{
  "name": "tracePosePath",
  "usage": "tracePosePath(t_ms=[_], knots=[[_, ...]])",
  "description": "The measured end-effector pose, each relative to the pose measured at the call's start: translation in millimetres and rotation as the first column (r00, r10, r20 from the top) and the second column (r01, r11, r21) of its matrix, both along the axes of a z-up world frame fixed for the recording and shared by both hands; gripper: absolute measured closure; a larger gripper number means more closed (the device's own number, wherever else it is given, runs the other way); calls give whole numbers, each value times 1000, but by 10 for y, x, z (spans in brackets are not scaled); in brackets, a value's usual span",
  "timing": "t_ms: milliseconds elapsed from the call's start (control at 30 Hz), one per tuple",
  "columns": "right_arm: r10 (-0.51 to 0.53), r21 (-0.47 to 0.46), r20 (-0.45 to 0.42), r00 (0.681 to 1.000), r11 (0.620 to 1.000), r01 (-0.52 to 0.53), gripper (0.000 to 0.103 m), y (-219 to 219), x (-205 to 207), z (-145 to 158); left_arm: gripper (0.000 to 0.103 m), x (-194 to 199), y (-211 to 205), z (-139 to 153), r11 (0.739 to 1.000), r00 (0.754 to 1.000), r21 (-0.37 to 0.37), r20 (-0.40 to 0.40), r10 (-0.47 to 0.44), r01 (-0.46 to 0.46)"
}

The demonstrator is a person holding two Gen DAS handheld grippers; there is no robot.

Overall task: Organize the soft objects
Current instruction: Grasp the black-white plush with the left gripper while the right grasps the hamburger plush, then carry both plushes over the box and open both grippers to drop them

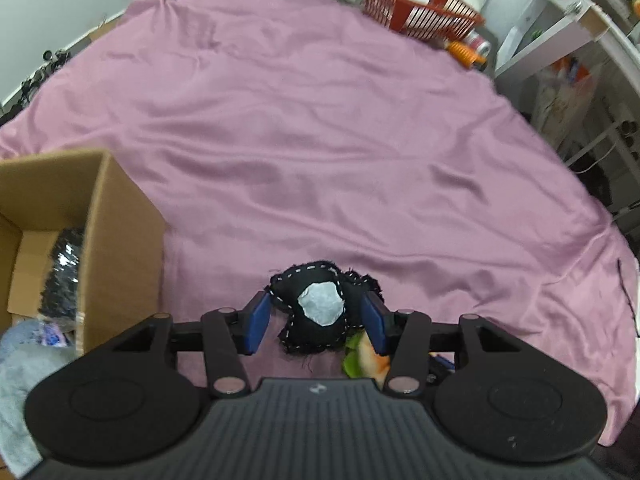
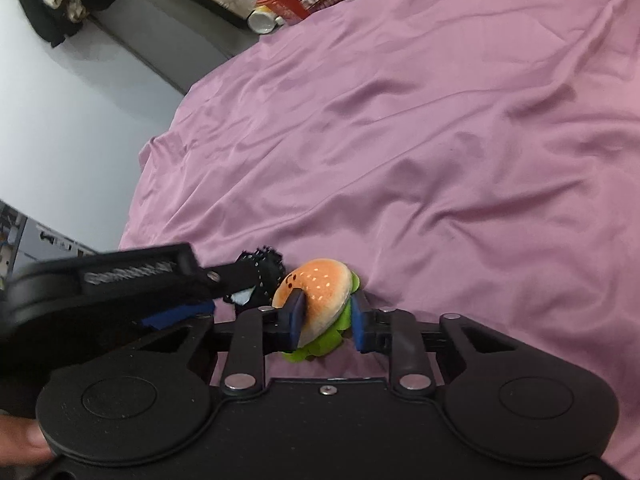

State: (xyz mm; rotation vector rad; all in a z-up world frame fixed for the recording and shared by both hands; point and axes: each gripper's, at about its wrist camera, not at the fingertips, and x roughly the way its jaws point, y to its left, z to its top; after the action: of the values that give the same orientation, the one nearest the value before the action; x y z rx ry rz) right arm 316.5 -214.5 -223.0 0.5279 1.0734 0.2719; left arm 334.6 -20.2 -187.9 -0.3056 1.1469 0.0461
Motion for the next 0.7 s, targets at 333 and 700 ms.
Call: tracePosePath(t_ms=[333,700], knots=[[-59,12,12,998,998,59,81,-234,25,-39,68,72,-67,-219,999,999,-11,1,50,-50],[-74,22,71,995,997,73,82,-252,-95,206,82,-246,-131,276,998,993,18,105,63,-65]])
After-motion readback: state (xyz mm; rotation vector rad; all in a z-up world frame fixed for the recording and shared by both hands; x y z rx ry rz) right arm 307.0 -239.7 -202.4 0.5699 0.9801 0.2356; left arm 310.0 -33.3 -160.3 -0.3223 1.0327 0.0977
